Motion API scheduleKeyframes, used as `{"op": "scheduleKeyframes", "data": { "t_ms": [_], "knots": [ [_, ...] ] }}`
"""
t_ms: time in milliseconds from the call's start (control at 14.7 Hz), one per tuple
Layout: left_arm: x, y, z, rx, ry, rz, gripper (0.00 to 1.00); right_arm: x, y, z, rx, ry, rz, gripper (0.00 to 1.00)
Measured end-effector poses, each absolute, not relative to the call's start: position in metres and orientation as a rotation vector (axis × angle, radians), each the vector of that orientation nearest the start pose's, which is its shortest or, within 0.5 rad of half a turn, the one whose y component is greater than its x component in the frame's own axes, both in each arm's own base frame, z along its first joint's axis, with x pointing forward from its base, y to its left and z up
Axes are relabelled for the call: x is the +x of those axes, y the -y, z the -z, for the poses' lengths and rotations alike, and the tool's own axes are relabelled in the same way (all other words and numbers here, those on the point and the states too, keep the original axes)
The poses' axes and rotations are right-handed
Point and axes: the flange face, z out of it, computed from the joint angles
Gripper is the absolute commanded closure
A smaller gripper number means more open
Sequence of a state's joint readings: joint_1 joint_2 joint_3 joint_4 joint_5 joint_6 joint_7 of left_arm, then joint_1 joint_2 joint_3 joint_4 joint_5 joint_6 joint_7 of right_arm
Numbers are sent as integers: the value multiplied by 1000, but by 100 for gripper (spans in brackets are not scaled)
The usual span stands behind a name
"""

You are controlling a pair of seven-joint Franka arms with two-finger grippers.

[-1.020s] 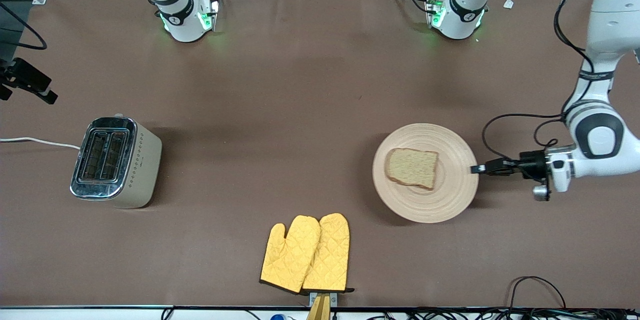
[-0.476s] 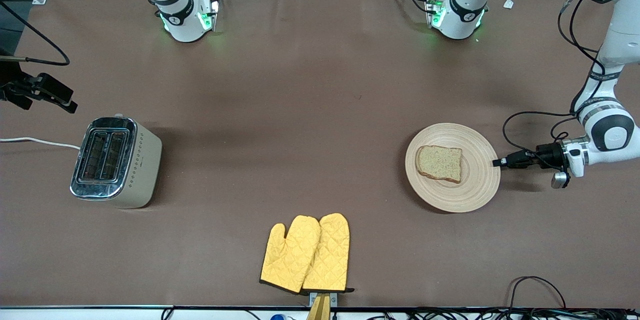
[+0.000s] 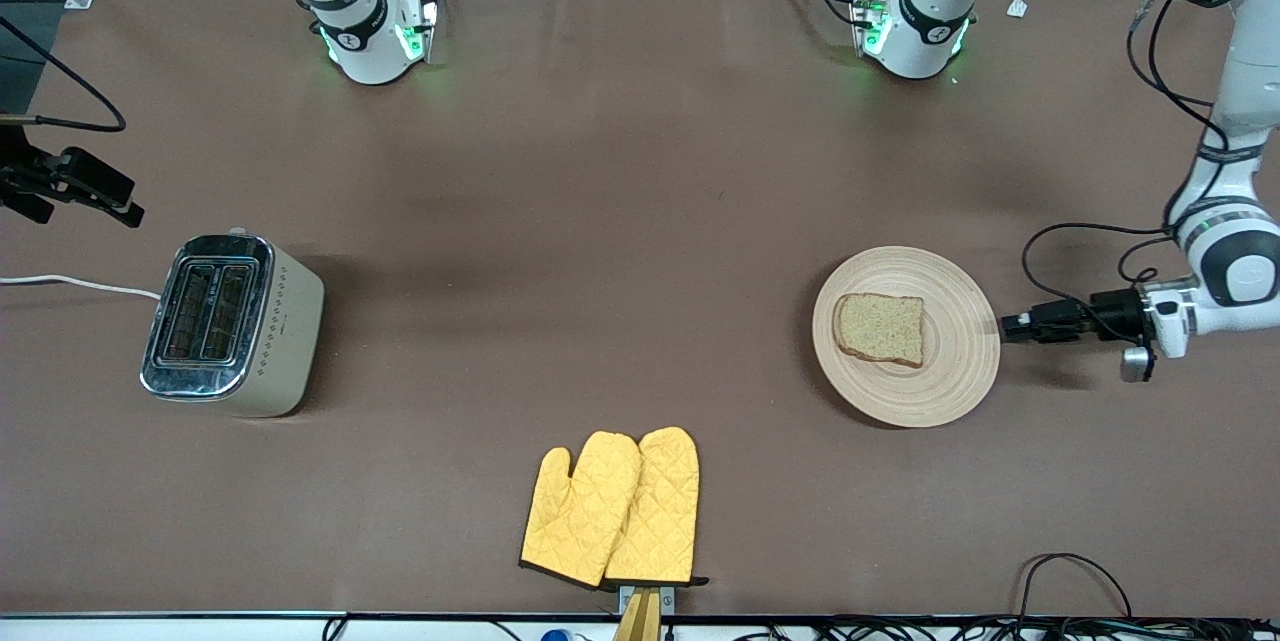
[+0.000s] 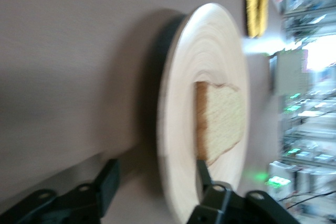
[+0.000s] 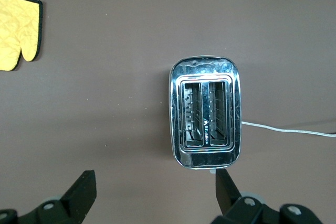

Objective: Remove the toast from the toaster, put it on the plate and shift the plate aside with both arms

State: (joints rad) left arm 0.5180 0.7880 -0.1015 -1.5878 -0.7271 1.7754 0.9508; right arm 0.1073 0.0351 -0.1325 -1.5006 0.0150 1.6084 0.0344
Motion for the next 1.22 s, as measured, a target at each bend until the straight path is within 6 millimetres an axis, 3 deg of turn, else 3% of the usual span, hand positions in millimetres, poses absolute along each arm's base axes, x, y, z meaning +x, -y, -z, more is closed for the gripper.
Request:
{"op": "scheduleKeyframes", "data": {
  "t_ms": [136,272,340,476,680,816,952,1088,1224],
  "knots": [
    [629,-235,-216,2396,247,14,0,570,10,-642,-3127,-89,114,0],
    [654,-230,-296,2563,304,16,0,570,10,-642,-3126,-89,113,0],
    [663,-212,-339,2641,322,14,0,570,11,-642,-3126,-91,113,0],
    [674,-151,-419,2761,334,-4,0,570,14,-642,-3125,-97,111,0],
    [658,-46,-512,2867,245,46,0,570,12,-642,-3125,-85,112,0],
    [635,4,-564,2954,218,45,0,570,3,-642,-3124,-60,113,0],
    [605,38,-611,3040,212,26,0,570,-2,-643,-3124,-47,114,0],
    [583,45,-638,3080,213,5,0,570,-2,-643,-3124,-49,114,0],
    [580,30,-641,3092,192,2,0,570,-1,-643,-3124,-51,114,0]
  ]
}}
